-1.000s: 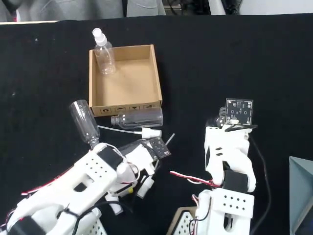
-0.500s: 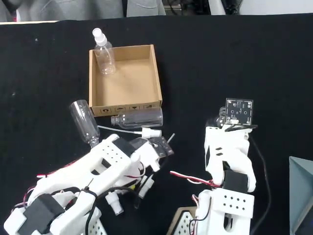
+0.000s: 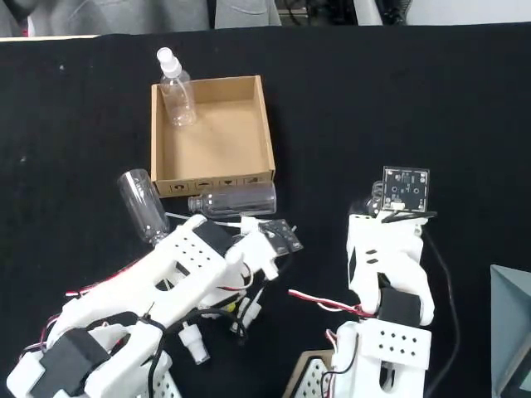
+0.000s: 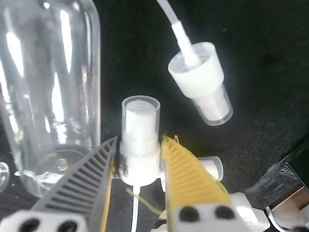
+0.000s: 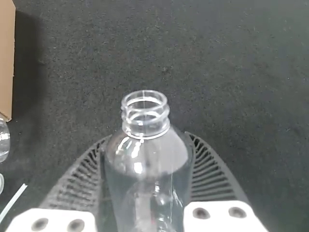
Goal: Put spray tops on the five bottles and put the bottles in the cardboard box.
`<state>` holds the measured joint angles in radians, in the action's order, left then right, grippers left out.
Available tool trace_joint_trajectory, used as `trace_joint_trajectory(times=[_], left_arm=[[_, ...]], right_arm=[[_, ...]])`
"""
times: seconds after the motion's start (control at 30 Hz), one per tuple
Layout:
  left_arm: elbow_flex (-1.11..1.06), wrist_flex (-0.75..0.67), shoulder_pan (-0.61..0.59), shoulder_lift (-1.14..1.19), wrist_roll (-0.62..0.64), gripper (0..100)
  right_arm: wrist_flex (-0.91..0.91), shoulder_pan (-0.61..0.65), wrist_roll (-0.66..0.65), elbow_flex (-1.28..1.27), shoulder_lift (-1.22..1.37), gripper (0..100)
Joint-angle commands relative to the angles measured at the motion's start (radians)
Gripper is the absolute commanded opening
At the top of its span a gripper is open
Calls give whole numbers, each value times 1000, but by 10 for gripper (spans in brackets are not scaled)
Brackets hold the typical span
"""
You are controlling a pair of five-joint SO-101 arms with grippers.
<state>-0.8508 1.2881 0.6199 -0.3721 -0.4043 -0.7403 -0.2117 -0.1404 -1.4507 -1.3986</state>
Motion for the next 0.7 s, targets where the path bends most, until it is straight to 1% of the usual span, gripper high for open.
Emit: trace_joint_trajectory(times=[0.0,0.03,0.13,0.23,0.3,0.43,0.67], left_arm=[[68,17,4,0,6,30],[68,17,5,0,9,30],[91,25,2,-2,74,30],[160,95,1,-2,104,30],[211,137,1,-2,130,30],[286,187,-1,-2,193,30],[412,284,2,-2,365,29]], right_arm=[[29,-23,-14,10,-30,92],[29,-23,-14,10,-30,92],[31,-23,-14,10,-30,92],[26,-23,-14,13,-30,92],[26,0,-12,13,-30,92],[23,34,-6,12,-30,92],[23,37,-5,15,-31,92]])
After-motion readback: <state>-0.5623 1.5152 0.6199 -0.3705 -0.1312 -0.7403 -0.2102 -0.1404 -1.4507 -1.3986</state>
